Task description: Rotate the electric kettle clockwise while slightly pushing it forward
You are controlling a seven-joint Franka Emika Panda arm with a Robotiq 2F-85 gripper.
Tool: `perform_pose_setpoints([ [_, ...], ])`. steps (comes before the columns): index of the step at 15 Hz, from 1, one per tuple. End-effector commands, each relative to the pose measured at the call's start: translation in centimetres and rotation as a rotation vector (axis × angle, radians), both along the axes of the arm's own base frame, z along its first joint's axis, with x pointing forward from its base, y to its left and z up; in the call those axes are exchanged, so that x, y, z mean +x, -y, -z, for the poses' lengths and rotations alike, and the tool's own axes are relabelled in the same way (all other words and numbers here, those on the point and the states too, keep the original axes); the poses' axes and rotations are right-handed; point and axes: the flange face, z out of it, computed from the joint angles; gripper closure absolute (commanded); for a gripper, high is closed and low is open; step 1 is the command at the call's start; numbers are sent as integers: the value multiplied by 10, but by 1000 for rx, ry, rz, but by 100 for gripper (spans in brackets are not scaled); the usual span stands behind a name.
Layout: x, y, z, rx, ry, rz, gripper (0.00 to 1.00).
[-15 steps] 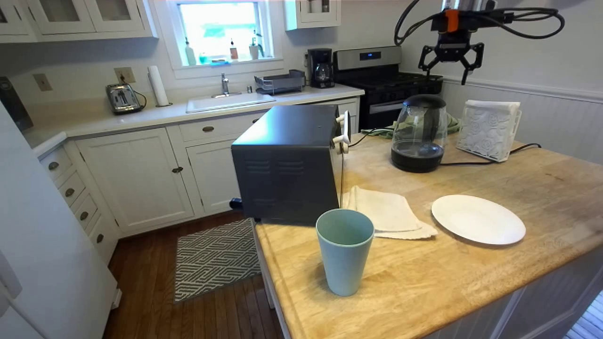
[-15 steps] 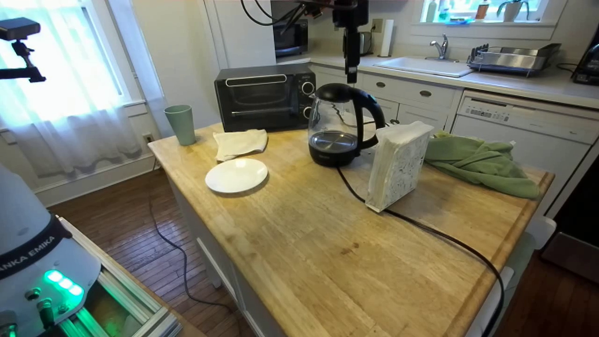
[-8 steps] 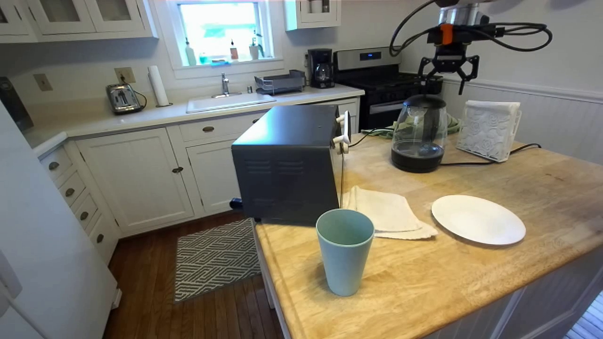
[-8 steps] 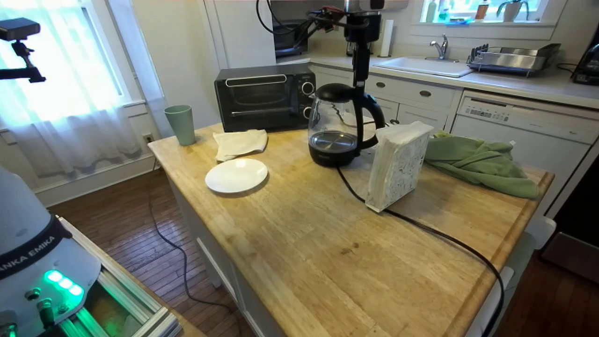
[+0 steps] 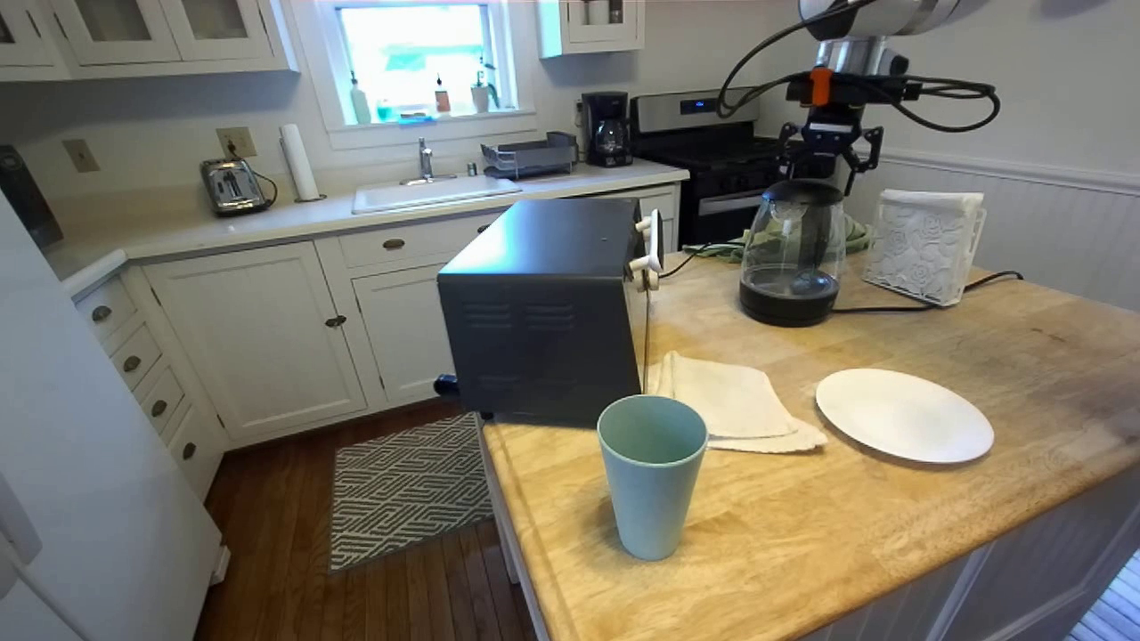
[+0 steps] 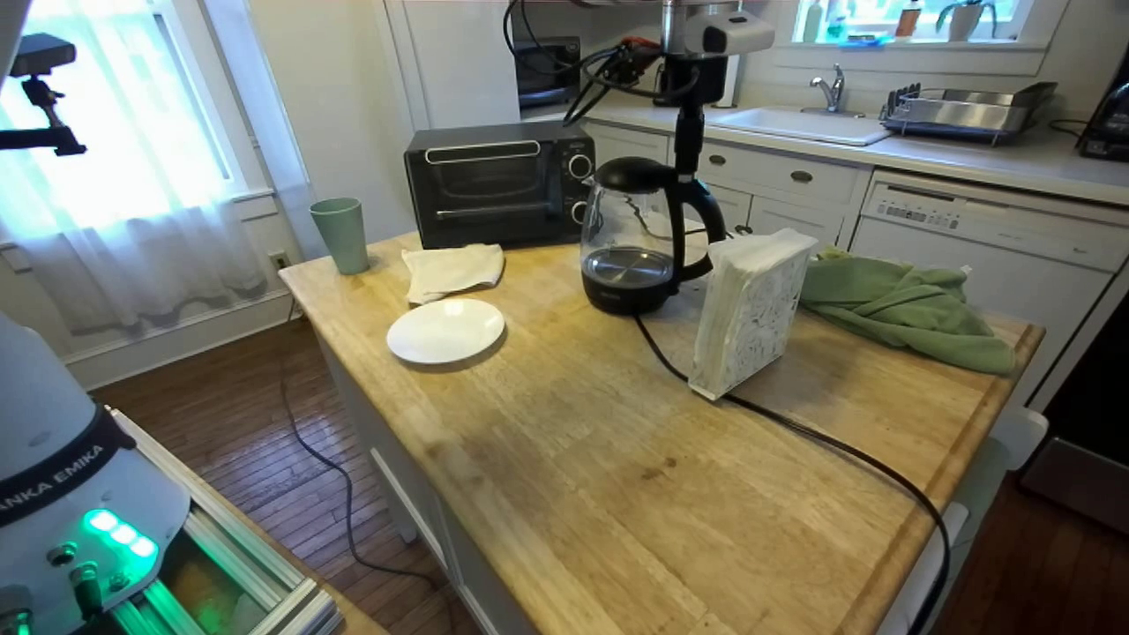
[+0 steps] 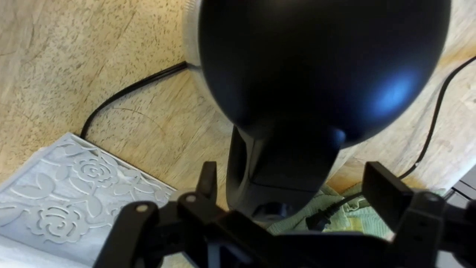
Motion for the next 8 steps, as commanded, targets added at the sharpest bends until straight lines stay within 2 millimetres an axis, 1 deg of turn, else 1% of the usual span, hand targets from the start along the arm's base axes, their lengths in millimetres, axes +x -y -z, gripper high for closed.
perform_pose_setpoints([
  [1,9,6,6,-25,51,50,26],
  [2,9,4,7,-31,49,57,30],
  [3,10,3,8,-32,50,65,31],
  [8,10,-8,5,-33,31,102,67],
])
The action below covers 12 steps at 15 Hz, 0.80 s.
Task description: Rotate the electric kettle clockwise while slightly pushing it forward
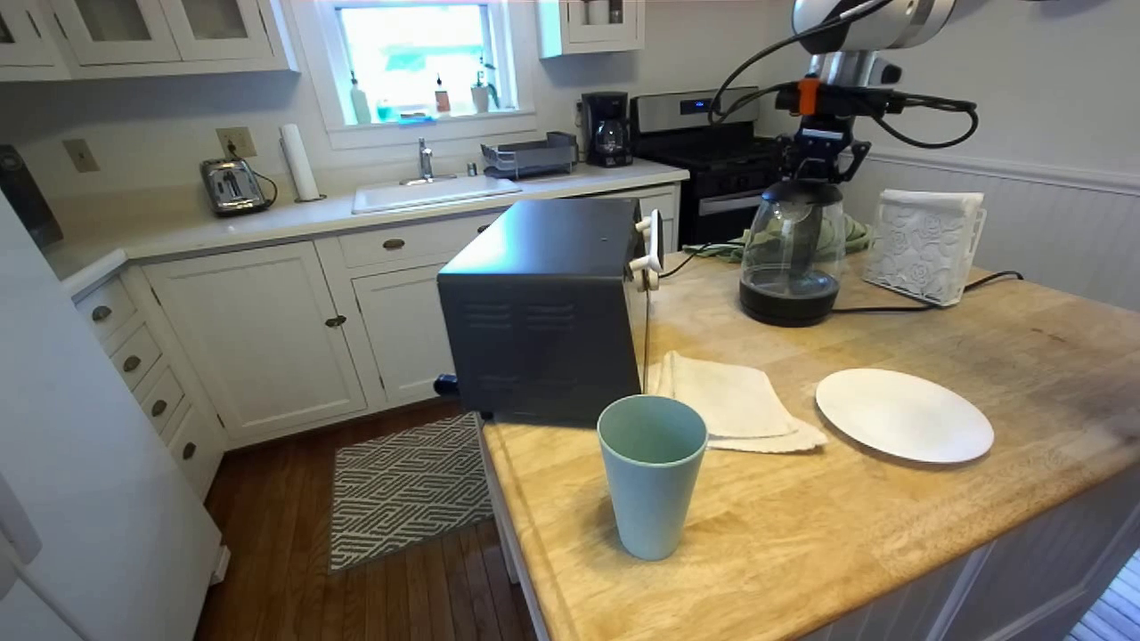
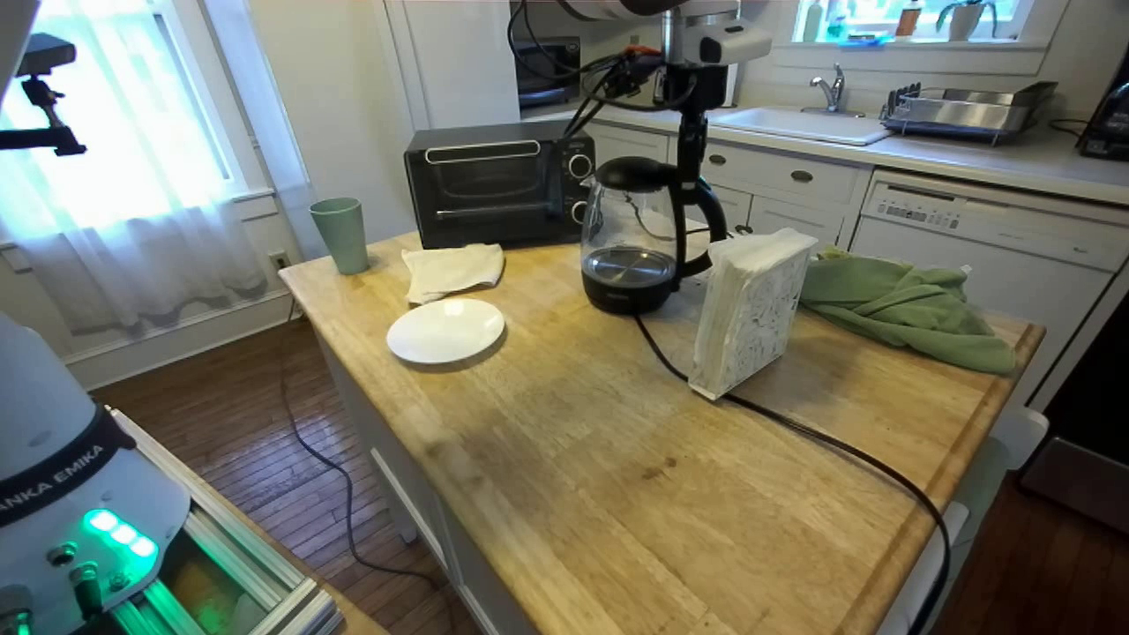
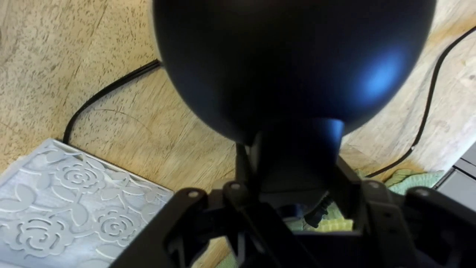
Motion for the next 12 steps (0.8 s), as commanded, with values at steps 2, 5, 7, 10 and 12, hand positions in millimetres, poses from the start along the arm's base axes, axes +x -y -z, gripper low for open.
perform_pose_setpoints([
  [2,0,-8,-5,-20,-13,53,80],
  [5,2,-8,-5,-15,7,124,80],
  [7,4,-5,-6,10,25,208,80],
  [10,6,-2,-8,27,45,325,80],
  [12,8,0,-10,34,70,394,80],
])
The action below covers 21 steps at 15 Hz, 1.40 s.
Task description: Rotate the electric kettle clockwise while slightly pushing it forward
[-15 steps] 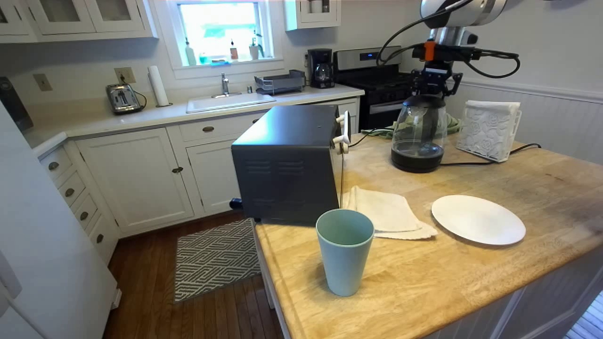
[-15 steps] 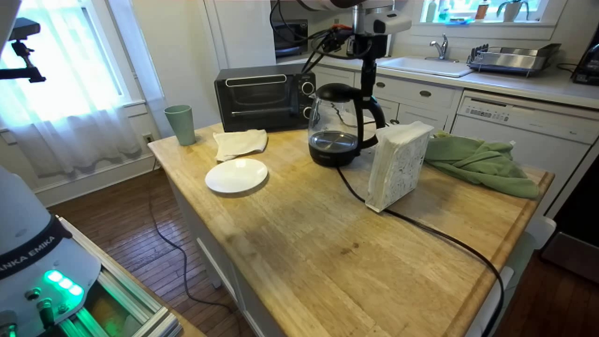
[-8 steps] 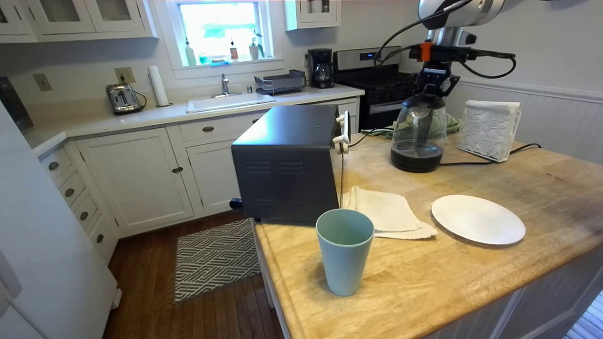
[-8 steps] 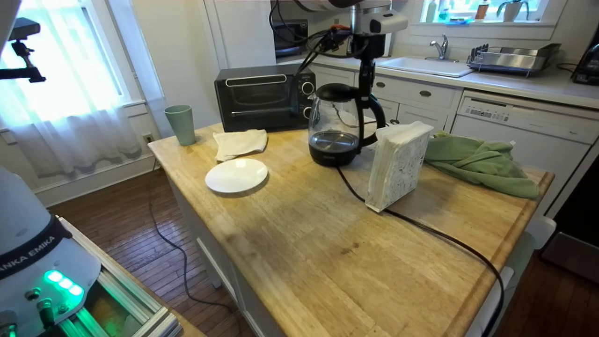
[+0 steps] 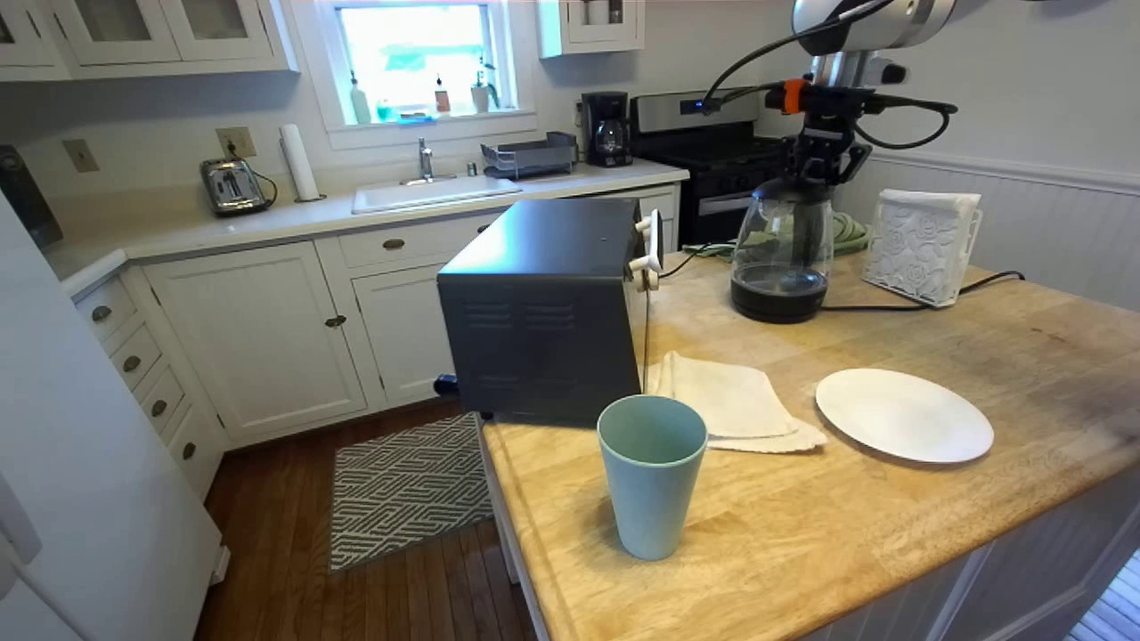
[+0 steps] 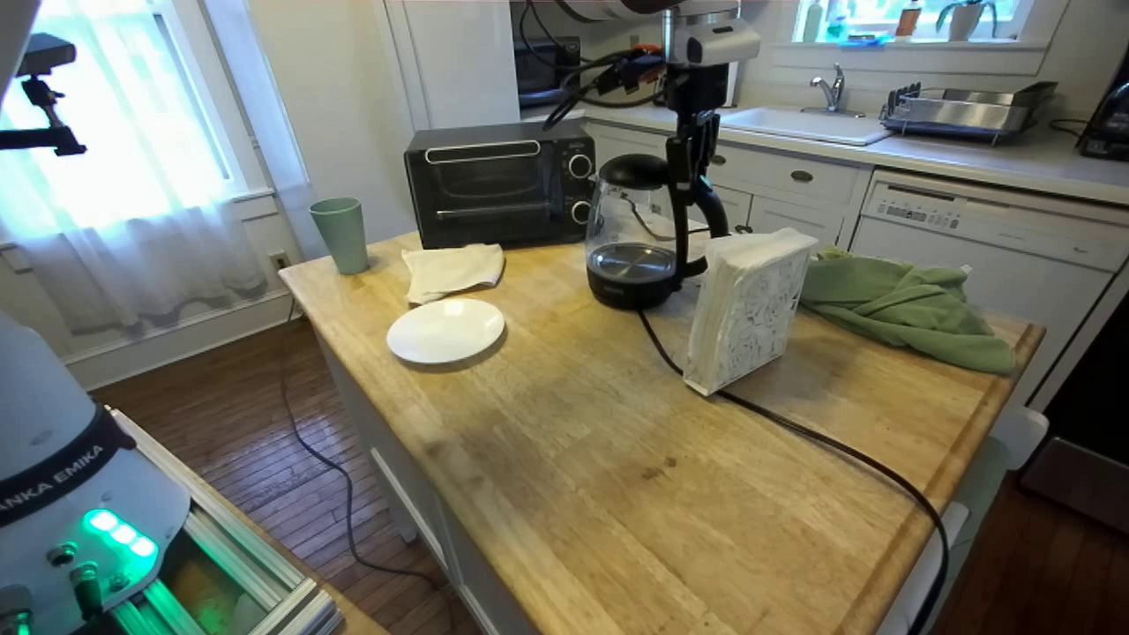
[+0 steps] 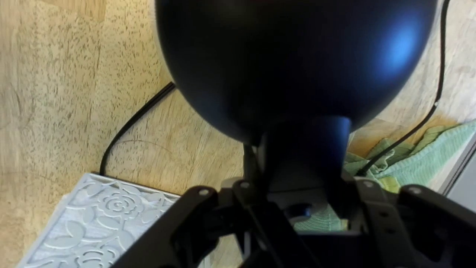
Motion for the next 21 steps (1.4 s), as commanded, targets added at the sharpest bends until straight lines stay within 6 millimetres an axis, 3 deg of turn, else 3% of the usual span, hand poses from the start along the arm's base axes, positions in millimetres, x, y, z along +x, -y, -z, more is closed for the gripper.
perform_pose_setpoints([
  [1,12,-1,-12,16,88,158,80],
  [11,17,35,-28,13,169,504,80],
  [21,16,67,-2,47,193,891,80],
])
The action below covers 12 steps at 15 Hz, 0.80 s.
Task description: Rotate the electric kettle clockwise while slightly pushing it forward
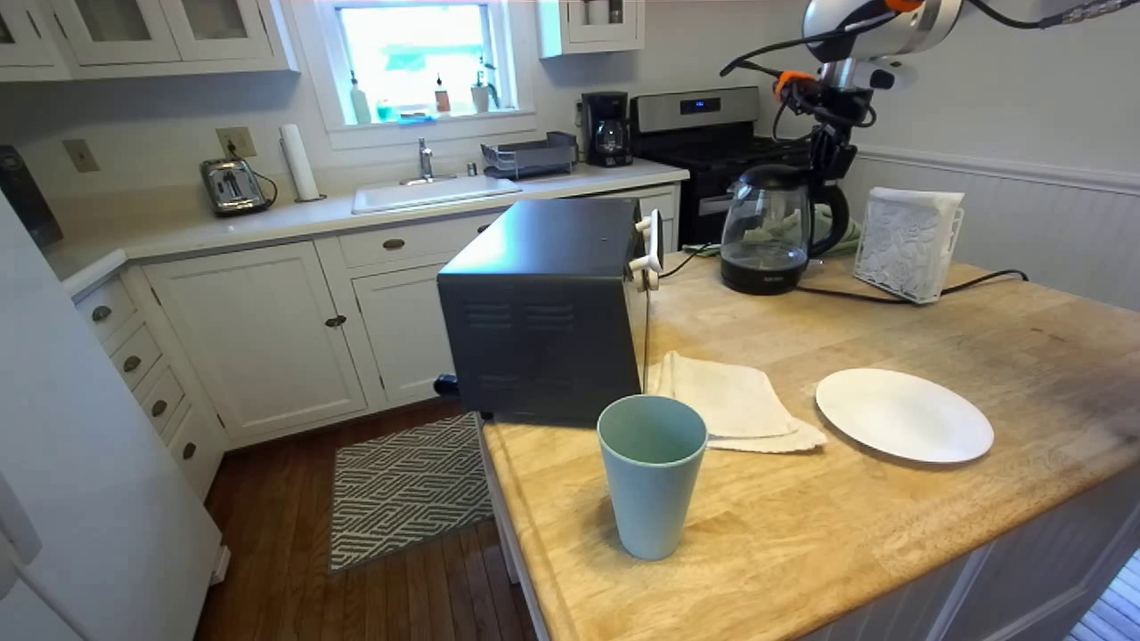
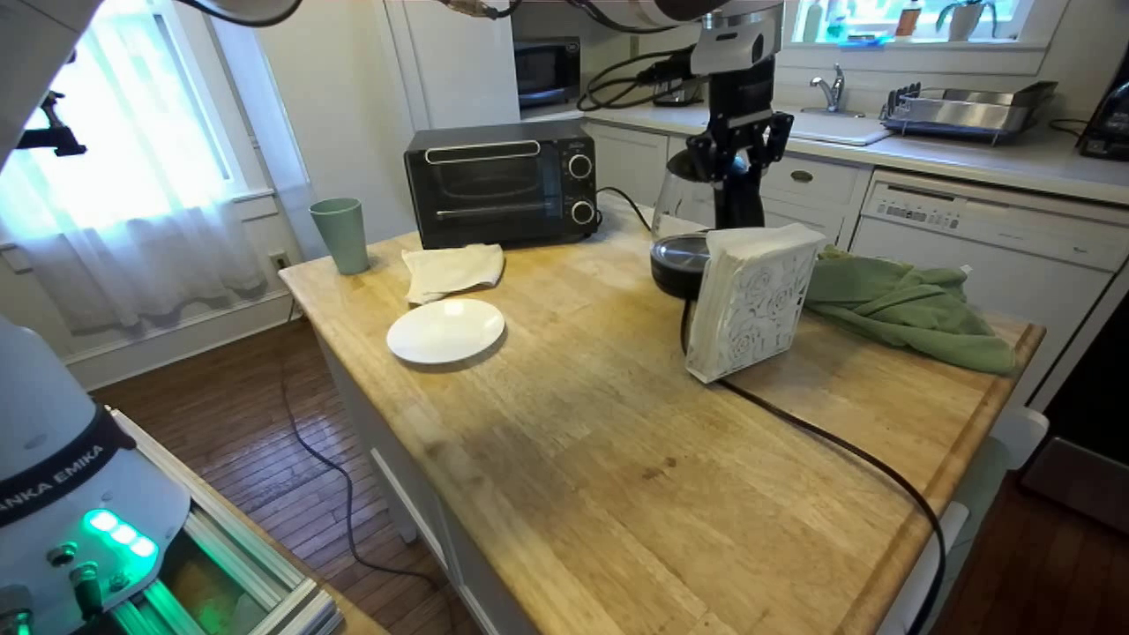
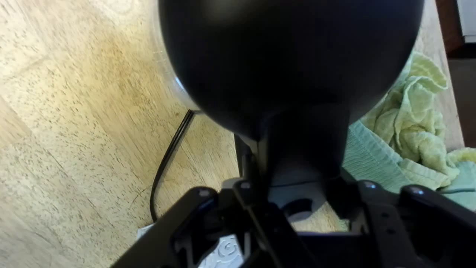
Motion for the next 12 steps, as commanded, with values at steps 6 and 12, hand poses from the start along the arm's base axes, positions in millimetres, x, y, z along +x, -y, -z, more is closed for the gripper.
perform_pose_setpoints([
  [6,15,6,4,50,95,191,80],
  [12,24,-7,3,34,88,139,61],
])
